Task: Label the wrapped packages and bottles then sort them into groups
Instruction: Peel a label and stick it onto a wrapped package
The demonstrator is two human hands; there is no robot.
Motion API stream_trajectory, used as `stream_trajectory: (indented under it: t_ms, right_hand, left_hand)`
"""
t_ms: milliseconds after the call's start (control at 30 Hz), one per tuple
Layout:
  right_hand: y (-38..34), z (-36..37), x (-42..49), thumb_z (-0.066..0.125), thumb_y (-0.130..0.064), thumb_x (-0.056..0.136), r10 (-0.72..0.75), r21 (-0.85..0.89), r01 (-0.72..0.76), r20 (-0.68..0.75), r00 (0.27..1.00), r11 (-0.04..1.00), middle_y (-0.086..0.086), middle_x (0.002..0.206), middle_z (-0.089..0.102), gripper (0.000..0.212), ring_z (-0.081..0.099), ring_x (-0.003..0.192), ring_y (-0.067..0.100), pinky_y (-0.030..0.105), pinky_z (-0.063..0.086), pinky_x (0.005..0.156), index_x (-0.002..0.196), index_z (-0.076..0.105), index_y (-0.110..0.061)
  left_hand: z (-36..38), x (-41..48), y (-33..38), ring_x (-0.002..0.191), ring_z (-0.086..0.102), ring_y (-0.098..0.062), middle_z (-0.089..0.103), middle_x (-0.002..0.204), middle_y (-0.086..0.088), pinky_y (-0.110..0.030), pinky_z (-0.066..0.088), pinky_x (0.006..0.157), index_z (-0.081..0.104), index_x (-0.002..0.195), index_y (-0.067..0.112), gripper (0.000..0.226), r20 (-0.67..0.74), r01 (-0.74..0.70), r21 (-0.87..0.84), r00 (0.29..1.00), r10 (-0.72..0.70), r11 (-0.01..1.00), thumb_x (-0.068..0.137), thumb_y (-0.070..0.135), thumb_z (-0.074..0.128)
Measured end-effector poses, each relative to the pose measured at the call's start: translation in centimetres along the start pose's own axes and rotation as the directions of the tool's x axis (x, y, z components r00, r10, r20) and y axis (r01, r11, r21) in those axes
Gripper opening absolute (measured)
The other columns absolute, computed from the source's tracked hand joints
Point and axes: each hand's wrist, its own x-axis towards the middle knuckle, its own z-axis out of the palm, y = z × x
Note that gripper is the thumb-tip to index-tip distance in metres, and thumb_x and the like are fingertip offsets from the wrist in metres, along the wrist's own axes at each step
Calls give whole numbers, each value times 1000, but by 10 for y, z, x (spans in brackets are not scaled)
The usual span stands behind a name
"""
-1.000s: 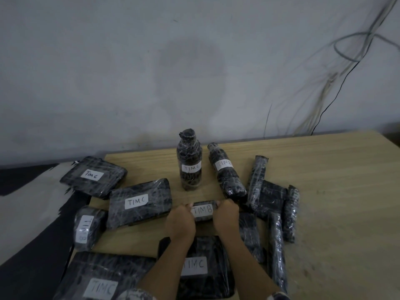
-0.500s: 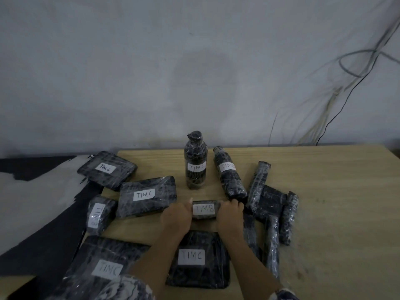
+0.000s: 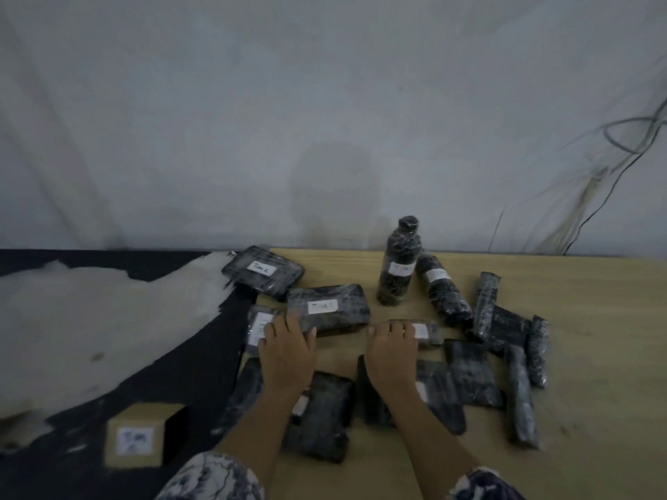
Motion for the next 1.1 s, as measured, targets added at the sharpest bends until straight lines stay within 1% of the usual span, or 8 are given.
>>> stream_trajectory:
  t_ms: [100,200,400,533,700,800,1000,1100]
  right_hand:
    - [-58,-8,-27,62,-22,83,40,62,-39,-22,999,997,18,71,67,23,67,75,39,43,55,63,70,68,-5]
    - [-120,-11,-60,51,-26,78,18,78,-24,76,997,997,16,71,69,31,68,73,36,43,56,62,65,71,-6]
    - [-229,-19,-114,45,-31,85,-84,170,76,39,996,982,14,70,66,36,65,76,36,39,54,60,68,67,-7]
    - [-287,-20,-124,35,-33,87,-124,178,122,-2,992,976,9,66,65,43,65,75,32,36,53,58,64,65,-11]
    - [-352,-14,-123,67,-29,76,-203,184,197,15,979,963,7,66,65,21,65,73,29,36,53,56,65,67,-11]
    - [-395,-2,-116,75,-29,74,-231,188,224,16,973,956,7,65,66,22,63,72,27,36,52,56,64,67,-12]
    - [-500,11,-94,50,-27,95,-297,311,275,23,955,910,14,87,68,31,56,93,32,40,45,76,84,68,-5]
    - [-548,8,-88,27,-30,102,-369,354,317,88,925,880,12,115,61,43,44,117,30,40,36,93,109,61,-7]
  left_hand:
    - [-9,-13,-60,77,60,-30,62,87,-12,-37,50,58,63,97,3,40,-73,-52,43,996,55,998,78,38,70]
    - [-23,-29,-120,74,61,-31,62,83,-13,-36,49,58,64,95,2,41,-108,-72,97,991,83,993,76,37,72]
    - [-54,-55,-234,67,58,-29,60,76,-12,-35,48,53,62,86,3,35,-153,-30,126,987,49,992,78,36,72]
    - [-69,-51,-287,65,58,-30,61,78,-14,-33,46,52,64,88,2,47,-208,4,156,978,29,988,87,42,40]
    - [-79,-38,-343,68,60,-31,62,80,-14,-34,49,54,64,92,2,38,-228,56,181,974,-14,982,82,38,64]
    - [-82,-25,-381,67,60,-30,62,78,-14,-33,49,54,63,89,2,38,-213,73,200,977,-30,977,85,39,57]
    - [-98,25,-480,64,60,-30,62,74,-13,-33,50,51,65,83,2,36,-190,107,231,980,-63,967,71,33,78]
    - [-110,43,-521,65,61,-31,62,74,-13,-33,51,53,65,82,3,35,-183,117,226,980,-76,967,70,32,79]
